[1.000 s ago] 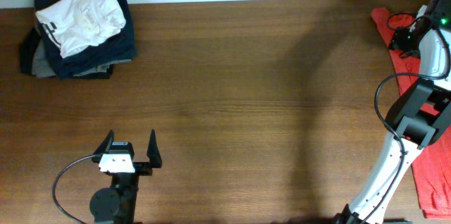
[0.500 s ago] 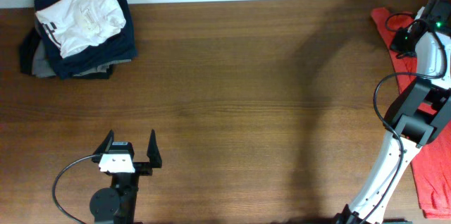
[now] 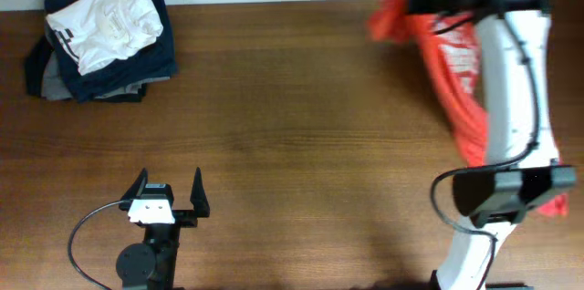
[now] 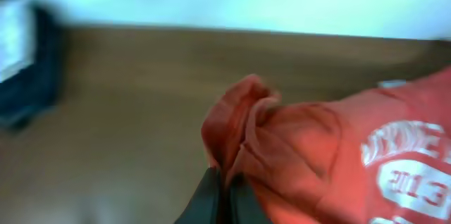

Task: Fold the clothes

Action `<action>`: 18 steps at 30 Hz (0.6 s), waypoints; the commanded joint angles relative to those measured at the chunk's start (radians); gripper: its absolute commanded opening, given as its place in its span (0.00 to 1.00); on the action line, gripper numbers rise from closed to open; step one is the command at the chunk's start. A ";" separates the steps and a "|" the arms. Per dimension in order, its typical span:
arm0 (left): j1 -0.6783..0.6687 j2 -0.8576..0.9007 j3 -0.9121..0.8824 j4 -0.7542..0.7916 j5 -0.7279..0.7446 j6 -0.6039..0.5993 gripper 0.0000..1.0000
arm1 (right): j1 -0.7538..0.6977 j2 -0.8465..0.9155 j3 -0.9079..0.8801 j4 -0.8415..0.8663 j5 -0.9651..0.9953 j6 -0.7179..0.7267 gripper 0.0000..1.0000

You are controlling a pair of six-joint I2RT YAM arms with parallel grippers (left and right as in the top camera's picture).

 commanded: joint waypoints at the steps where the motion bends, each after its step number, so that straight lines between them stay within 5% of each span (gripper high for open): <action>1: -0.003 -0.005 -0.004 -0.003 0.000 0.005 0.99 | 0.253 -0.019 0.010 -0.061 -0.086 0.006 0.04; 5: -0.003 -0.005 -0.004 -0.003 0.000 0.005 0.99 | 0.559 -0.019 0.010 -0.066 -0.081 0.040 0.04; 6: -0.003 -0.005 -0.004 -0.003 0.000 0.005 0.99 | 0.603 -0.019 0.010 -0.066 -0.044 0.039 0.21; 7: -0.003 -0.005 -0.004 -0.003 0.000 0.005 0.99 | 0.622 -0.019 0.010 -0.067 0.014 0.039 0.53; 8: -0.003 -0.005 -0.004 -0.003 0.000 0.005 0.99 | 0.618 -0.020 0.011 -0.066 0.032 0.039 0.58; 9: -0.003 -0.005 -0.004 -0.003 0.000 0.005 0.99 | 0.593 -0.026 0.011 -0.068 0.031 0.039 0.98; 14: -0.003 -0.005 -0.004 -0.003 0.000 0.005 0.99 | 0.367 -0.086 0.011 -0.146 0.022 0.040 0.99; 18: -0.003 -0.005 -0.004 -0.003 0.001 0.005 0.99 | 0.214 -0.097 0.009 -0.374 -0.024 0.046 0.99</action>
